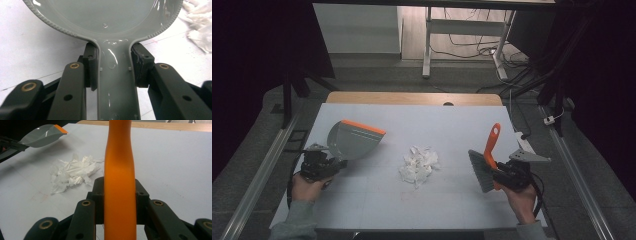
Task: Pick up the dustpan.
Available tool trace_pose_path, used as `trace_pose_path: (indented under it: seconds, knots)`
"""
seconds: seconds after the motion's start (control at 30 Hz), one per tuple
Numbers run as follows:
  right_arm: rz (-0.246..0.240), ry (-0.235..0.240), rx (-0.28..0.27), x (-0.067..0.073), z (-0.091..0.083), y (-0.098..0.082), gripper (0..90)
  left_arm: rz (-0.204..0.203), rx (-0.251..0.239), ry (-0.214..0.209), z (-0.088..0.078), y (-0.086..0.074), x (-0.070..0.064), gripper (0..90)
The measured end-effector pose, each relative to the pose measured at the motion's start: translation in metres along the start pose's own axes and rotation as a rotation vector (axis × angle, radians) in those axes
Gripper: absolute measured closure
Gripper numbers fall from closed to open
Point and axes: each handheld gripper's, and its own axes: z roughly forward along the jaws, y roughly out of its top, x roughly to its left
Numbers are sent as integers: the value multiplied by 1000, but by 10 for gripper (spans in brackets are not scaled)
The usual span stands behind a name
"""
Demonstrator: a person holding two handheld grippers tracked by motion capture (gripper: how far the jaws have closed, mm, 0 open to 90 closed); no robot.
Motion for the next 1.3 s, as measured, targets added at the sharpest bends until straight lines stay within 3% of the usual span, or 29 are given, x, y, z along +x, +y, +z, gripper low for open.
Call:
trace_pose_path:
  seconds: [0.1,0.47,0.63,0.73,0.87,1.03,1.3]
  knots:
    - [-1,-2,-1,1,0,0,699,4,-10,-16,-3,0,0,616]
    - [18,10,-23,-4,-1,3,699,77,-27,-61,-18,5,2,615]
    - [24,25,-16,-7,4,4,699,72,-38,-87,-24,4,7,615]
    - [51,49,-38,-7,4,4,699,77,-40,-116,-27,2,5,615]
    - [19,38,-29,-3,6,7,699,130,-22,-127,-29,4,-1,616]
    - [14,44,-26,5,8,7,699,174,-9,-131,-31,4,-7,616]
    - [2,40,-18,7,11,8,699,247,7,-182,-39,7,-12,616]
